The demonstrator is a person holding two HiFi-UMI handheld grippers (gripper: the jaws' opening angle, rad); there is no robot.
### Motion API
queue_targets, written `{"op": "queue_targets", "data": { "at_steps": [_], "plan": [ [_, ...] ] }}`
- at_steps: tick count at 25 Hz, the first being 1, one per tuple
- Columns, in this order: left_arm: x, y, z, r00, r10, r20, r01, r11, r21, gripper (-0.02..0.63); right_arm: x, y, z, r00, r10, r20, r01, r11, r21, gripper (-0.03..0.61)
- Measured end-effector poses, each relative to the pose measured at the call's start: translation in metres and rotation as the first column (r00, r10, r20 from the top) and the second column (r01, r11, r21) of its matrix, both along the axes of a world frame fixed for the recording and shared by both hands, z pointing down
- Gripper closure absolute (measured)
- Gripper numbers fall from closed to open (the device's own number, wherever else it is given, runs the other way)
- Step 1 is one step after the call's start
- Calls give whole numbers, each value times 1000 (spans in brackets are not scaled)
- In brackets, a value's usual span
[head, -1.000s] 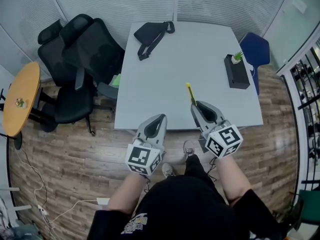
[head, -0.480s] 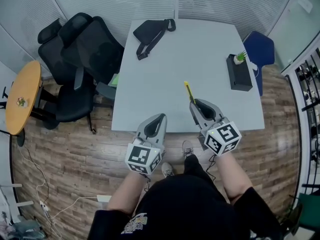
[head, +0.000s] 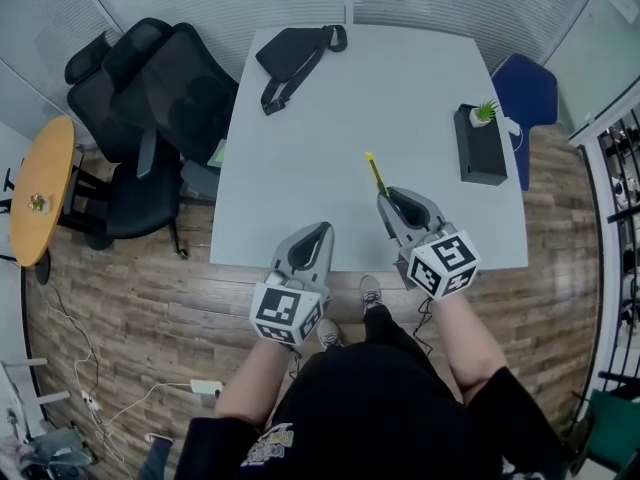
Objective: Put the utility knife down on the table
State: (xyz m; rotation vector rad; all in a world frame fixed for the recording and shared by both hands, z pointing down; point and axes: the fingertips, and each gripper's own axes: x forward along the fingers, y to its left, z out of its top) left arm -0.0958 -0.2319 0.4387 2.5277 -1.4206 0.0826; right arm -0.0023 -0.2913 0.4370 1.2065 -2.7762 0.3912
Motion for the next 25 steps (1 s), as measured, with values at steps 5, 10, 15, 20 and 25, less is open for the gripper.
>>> {"op": "queue_targets", "data": {
  "at_steps": [5, 10, 15, 20, 25],
  "plan": [
    [10, -15, 11, 1000, -19, -1, 19, 999, -30, 607, 7, -21, 18, 999, -26, -18, 26, 999, -32, 520],
    [17, -28, 22, 999, -41, -2, 40, 998, -55, 607, 10, -41, 39, 998, -58, -33, 56, 996, -69, 520],
    [20, -40, 32, 998, -60, 0, 60, 995, -81, 606, 9, -61, 64, 995, -89, -50, 83, 990, -113, 520],
    [20, -48, 44, 997, -77, 3, 76, 991, -110, 606, 6, -76, 100, 989, -122, -84, 106, 980, -171, 520],
    [18, -57, 56, 995, -95, 5, 95, 986, -137, 606, 2, -90, 139, 981, -151, -120, 120, 965, -233, 520]
  ]
}}
